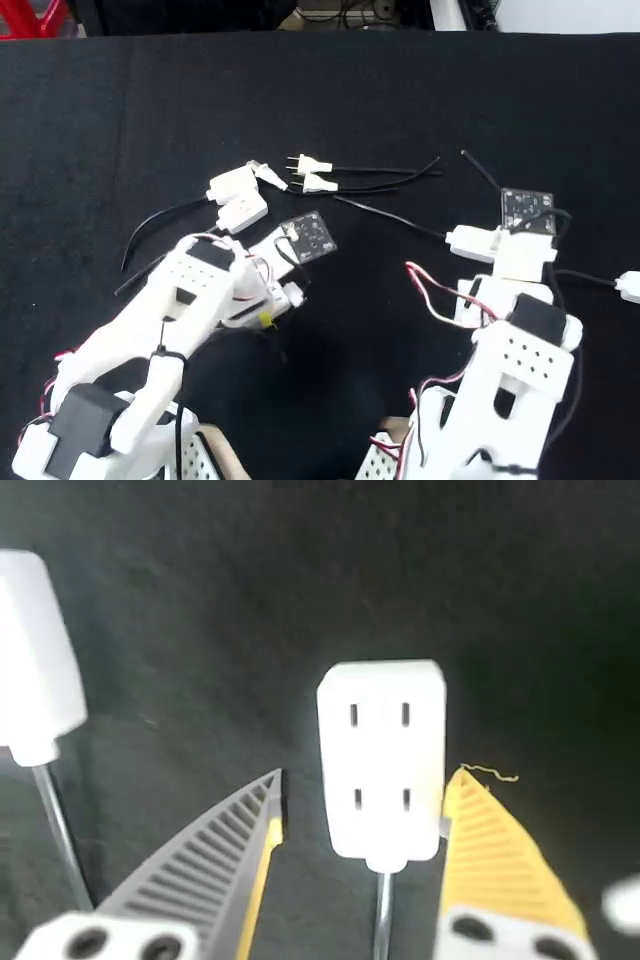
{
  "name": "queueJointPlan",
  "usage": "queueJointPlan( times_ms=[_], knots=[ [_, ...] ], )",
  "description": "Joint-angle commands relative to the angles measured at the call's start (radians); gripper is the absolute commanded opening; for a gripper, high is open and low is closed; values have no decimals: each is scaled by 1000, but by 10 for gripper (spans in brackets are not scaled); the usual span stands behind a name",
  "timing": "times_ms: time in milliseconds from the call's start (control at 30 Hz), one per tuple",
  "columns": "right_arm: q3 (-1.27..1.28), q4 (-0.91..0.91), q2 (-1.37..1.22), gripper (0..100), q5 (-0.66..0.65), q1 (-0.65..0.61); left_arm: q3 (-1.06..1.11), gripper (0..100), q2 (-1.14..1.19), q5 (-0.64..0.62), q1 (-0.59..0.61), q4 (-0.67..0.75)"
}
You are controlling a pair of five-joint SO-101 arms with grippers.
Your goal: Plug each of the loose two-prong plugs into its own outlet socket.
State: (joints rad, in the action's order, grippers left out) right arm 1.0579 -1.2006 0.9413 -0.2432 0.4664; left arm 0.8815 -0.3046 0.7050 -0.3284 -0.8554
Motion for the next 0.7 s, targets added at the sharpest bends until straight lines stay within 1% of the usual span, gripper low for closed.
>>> queueJointPlan(
  times_ms=[0,67,100,167,233,333,433,500,600,667],
  knots=[
    [-61,-3,68,15,37,12,8,252,-8,-63,10,106],
    [-41,3,105,15,35,9,-2,244,35,-89,-1,104],
    [-31,3,125,15,35,3,-12,220,58,-89,-7,106],
    [-12,3,159,15,35,2,-42,137,107,-91,-18,97],
    [-1,2,188,15,35,2,-96,66,157,-86,-39,55],
    [-1,-3,211,13,35,6,-179,59,222,-86,-71,-46],
    [-4,-3,209,13,35,5,-246,55,262,-91,-102,-109],
    [-4,-3,209,13,35,5,-282,30,265,-91,-113,-123],
    [-4,-3,209,13,35,5,-315,30,265,-92,-130,-121],
    [-4,-5,209,13,35,8,-340,30,272,-94,-165,-115]
  ],
)
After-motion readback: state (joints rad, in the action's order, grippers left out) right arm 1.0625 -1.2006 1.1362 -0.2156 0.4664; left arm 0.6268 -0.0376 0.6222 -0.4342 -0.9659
